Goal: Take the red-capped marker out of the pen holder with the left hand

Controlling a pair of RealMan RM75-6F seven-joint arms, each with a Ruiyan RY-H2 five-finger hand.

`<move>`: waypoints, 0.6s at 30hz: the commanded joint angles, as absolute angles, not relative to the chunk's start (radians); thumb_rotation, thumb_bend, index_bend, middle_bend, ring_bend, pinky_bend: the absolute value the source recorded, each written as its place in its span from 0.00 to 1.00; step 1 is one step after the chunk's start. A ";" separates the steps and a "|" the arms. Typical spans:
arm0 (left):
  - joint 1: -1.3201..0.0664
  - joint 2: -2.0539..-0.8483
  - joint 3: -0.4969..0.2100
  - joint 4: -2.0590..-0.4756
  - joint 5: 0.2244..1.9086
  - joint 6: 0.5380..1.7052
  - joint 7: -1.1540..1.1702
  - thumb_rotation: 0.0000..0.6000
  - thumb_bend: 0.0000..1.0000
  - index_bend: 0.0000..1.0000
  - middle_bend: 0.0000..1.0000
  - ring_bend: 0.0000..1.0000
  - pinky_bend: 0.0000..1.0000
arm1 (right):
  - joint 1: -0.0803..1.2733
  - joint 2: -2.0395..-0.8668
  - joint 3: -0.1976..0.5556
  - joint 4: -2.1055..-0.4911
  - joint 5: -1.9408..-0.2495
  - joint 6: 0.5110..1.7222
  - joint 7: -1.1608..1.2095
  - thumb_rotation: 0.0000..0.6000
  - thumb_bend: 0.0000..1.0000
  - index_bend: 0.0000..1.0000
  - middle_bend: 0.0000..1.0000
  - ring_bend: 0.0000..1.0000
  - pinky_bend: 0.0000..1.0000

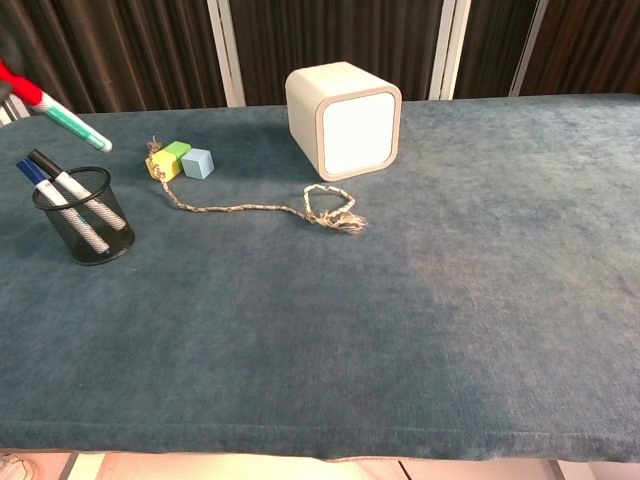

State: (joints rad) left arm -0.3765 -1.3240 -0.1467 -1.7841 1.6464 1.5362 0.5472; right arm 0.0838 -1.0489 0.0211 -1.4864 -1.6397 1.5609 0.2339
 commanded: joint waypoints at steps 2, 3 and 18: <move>-0.496 -1.455 -0.175 -1.720 1.636 1.382 0.538 1.00 0.50 0.66 0.72 0.69 0.59 | 0.083 -1.048 0.021 -1.488 -1.638 1.561 0.233 1.00 0.05 0.00 0.09 0.00 0.07; -0.526 -1.495 -0.188 -1.687 1.618 1.344 0.531 1.00 0.50 0.66 0.72 0.69 0.58 | 0.083 -1.048 0.021 -1.488 -1.637 1.560 0.233 1.00 0.05 0.00 0.09 0.00 0.07; -0.735 -1.883 -0.301 -1.213 1.450 1.201 0.569 1.00 0.39 0.42 0.55 0.52 0.51 | 0.070 -1.045 0.019 -1.482 -1.623 1.562 0.240 1.00 0.05 0.00 0.09 0.00 0.07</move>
State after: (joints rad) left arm -0.7099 -1.8401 -0.2835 -1.2500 1.4901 1.2194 0.5432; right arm 0.0702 -1.0446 0.0190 -1.4818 -1.6230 1.5620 0.2396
